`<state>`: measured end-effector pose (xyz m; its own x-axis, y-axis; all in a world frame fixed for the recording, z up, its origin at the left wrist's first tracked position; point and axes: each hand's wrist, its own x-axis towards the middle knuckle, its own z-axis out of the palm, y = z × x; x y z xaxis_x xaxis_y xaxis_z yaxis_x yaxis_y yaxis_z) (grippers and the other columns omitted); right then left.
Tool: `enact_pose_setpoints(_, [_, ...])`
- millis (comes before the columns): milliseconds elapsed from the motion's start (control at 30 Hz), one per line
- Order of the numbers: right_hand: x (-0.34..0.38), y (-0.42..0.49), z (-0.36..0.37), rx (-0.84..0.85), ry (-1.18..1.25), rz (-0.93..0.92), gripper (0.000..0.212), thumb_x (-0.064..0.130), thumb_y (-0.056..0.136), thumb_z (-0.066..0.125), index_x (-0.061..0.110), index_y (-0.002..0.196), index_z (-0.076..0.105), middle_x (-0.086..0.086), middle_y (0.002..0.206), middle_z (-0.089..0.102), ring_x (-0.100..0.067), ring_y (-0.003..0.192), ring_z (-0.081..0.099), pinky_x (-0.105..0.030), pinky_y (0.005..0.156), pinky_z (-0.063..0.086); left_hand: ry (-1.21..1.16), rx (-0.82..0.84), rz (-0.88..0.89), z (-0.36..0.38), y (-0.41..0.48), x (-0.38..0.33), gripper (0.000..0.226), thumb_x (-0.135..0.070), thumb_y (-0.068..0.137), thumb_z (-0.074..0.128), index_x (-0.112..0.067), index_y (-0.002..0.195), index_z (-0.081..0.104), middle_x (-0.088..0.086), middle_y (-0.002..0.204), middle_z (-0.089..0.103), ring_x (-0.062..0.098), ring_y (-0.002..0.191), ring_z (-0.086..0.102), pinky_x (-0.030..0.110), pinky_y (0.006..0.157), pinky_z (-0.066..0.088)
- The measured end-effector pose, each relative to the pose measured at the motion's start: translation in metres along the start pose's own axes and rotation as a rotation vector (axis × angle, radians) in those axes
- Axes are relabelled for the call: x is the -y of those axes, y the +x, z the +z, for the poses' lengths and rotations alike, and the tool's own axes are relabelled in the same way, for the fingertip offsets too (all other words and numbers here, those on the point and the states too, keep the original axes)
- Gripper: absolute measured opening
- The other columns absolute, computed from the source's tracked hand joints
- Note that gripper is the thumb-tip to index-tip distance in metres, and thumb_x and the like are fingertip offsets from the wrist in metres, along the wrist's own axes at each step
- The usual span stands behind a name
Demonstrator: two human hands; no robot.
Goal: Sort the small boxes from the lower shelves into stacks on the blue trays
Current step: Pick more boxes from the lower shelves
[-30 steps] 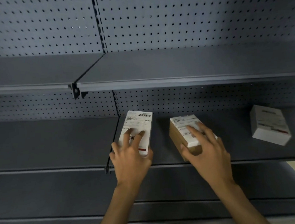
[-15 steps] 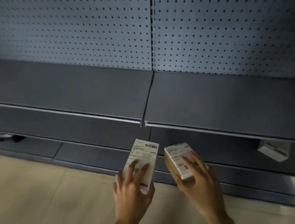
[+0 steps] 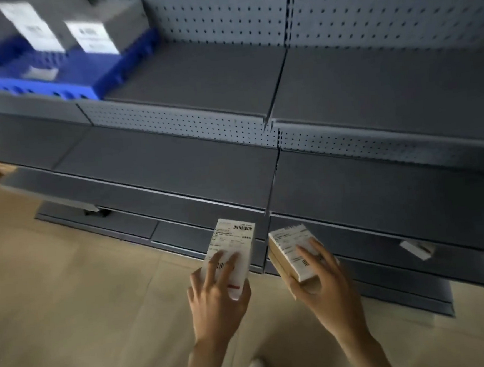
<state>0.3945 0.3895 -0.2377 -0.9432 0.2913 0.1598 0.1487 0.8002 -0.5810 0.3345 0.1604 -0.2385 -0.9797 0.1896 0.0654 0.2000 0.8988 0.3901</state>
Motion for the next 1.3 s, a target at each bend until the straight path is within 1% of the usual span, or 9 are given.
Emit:
enact_pose_setpoints(133, [0.038, 0.004, -0.029, -0.02, 0.029, -0.059, 0.066, 0.068, 0.085, 0.062, 0.043, 0.145, 0.049, 0.018, 0.161, 0.032, -0.02, 0.126, 0.053, -0.028, 0.086, 0.054, -0.019, -0.077, -0.023, -0.052, -0.005, -0.015, 0.062, -0.047, 0.076, 0.075, -0.043, 0.135, 0.054, -0.011, 0.147, 0.047, 0.03, 0.109, 0.05, 0.047, 0.079, 0.056])
enact_pose_setpoints(267, [0.067, 0.012, -0.045, -0.048, 0.107, -0.079, 0.066, 0.073, 0.084, 0.056, 0.044, 0.143, 0.049, 0.02, 0.16, 0.033, -0.021, 0.13, 0.052, -0.04, 0.083, 0.061, 0.004, -0.155, -0.026, -0.092, -0.006, -0.02, 0.06, -0.05, 0.078, 0.071, -0.042, 0.135, 0.054, -0.01, 0.149, 0.047, 0.028, 0.109, 0.05, 0.045, 0.078, 0.056])
enact_pose_setpoints(400, [0.101, 0.027, -0.058, -0.063, 0.137, -0.168, 0.063, 0.069, 0.084, 0.058, 0.044, 0.141, 0.051, 0.02, 0.158, 0.035, -0.016, 0.128, 0.053, -0.04, 0.091, 0.057, 0.025, -0.232, -0.029, -0.123, -0.003, -0.012, 0.061, -0.051, 0.079, 0.072, -0.04, 0.136, 0.056, -0.009, 0.149, 0.046, 0.027, 0.11, 0.05, 0.045, 0.081, 0.056])
enact_pose_setpoints(567, [0.154, 0.049, -0.061, -0.049, 0.156, -0.256, 0.064, 0.071, 0.082, 0.057, 0.048, 0.141, 0.048, 0.022, 0.157, 0.035, -0.017, 0.126, 0.049, -0.04, 0.09, 0.056, 0.058, -0.346, -0.052, -0.167, 0.002, 0.01, 0.06, -0.052, 0.08, 0.074, -0.04, 0.136, 0.057, -0.009, 0.149, 0.047, 0.027, 0.112, 0.049, 0.046, 0.084, 0.054])
enact_pose_setpoints(700, [0.207, 0.067, -0.05, -0.057, 0.213, -0.336, 0.068, 0.077, 0.082, 0.054, 0.045, 0.142, 0.05, 0.023, 0.154, 0.037, -0.008, 0.133, 0.046, -0.028, 0.093, 0.052, 0.047, -0.412, -0.09, -0.2, 0.012, 0.045, 0.061, -0.058, 0.081, 0.069, -0.043, 0.138, 0.052, -0.011, 0.151, 0.043, 0.026, 0.116, 0.047, 0.046, 0.087, 0.053])
enact_pose_setpoints(867, [0.283, 0.085, -0.018, -0.057, 0.182, -0.42, 0.069, 0.079, 0.081, 0.053, 0.047, 0.143, 0.047, 0.026, 0.156, 0.034, -0.009, 0.135, 0.046, -0.037, 0.092, 0.058, 0.011, -0.483, -0.125, -0.245, 0.031, 0.111, 0.063, -0.06, 0.08, 0.066, -0.042, 0.139, 0.052, -0.009, 0.152, 0.044, 0.027, 0.114, 0.046, 0.047, 0.086, 0.052])
enact_pose_setpoints(933, [0.317, 0.092, -0.003, -0.068, 0.181, -0.429, 0.068, 0.077, 0.081, 0.055, 0.049, 0.142, 0.046, 0.028, 0.156, 0.033, -0.007, 0.135, 0.046, -0.036, 0.091, 0.059, -0.007, -0.508, -0.138, -0.266, 0.04, 0.139, 0.062, -0.061, 0.08, 0.064, -0.042, 0.139, 0.052, -0.01, 0.152, 0.045, 0.026, 0.115, 0.045, 0.047, 0.087, 0.052])
enact_pose_setpoints(1133, [0.409, 0.114, 0.035, -0.118, 0.178, -0.455, 0.065, 0.072, 0.082, 0.063, 0.047, 0.141, 0.051, 0.025, 0.155, 0.037, -0.006, 0.135, 0.046, -0.035, 0.1, 0.053, -0.037, -0.557, -0.136, -0.323, 0.07, 0.214, 0.059, -0.062, 0.081, 0.06, -0.043, 0.136, 0.055, -0.012, 0.15, 0.046, 0.025, 0.115, 0.046, 0.046, 0.086, 0.051])
enact_pose_setpoints(1300, [0.459, 0.134, 0.053, -0.141, 0.151, -0.446, 0.067, 0.072, 0.081, 0.064, 0.048, 0.142, 0.05, 0.025, 0.154, 0.038, -0.005, 0.135, 0.047, -0.02, 0.09, 0.047, -0.037, -0.563, -0.113, -0.356, 0.099, 0.261, 0.058, -0.063, 0.082, 0.062, -0.046, 0.137, 0.052, -0.014, 0.152, 0.042, 0.025, 0.118, 0.045, 0.046, 0.088, 0.051])
